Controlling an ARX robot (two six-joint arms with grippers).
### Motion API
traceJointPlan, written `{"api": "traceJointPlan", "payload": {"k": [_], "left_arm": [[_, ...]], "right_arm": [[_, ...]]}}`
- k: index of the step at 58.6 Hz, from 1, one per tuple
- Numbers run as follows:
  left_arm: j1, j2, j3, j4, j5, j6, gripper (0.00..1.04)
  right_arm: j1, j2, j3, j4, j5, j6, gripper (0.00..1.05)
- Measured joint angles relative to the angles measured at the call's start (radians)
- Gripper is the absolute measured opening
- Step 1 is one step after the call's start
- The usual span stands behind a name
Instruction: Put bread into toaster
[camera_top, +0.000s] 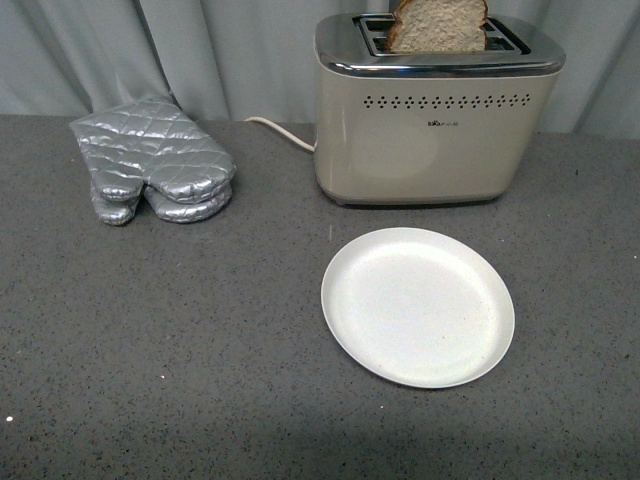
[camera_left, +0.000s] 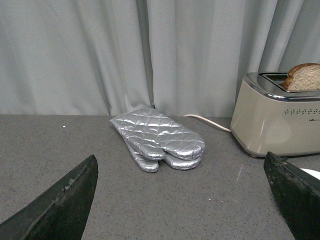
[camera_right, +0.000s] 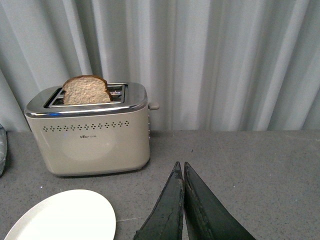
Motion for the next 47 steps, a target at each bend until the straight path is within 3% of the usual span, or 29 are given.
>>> {"api": "traceJointPlan", "payload": {"k": [37,42,47], "left_arm": [[0.000,0.000,0.000,0.000,0.000,0.000,0.98],[0.000,0.000,0.000,0.000,0.000,0.000,0.98],[0.000,0.000,0.000,0.000,0.000,0.000,0.98]], "right_arm": [[0.000,-0.206,0.000,-0.205,0.000,0.000,0.00],[0.000,-0.325,0.000,-0.361,-0.001,0.000,0.00],[0.000,-0.377,0.000,-0.379,0.000,0.000,0.00]]}}
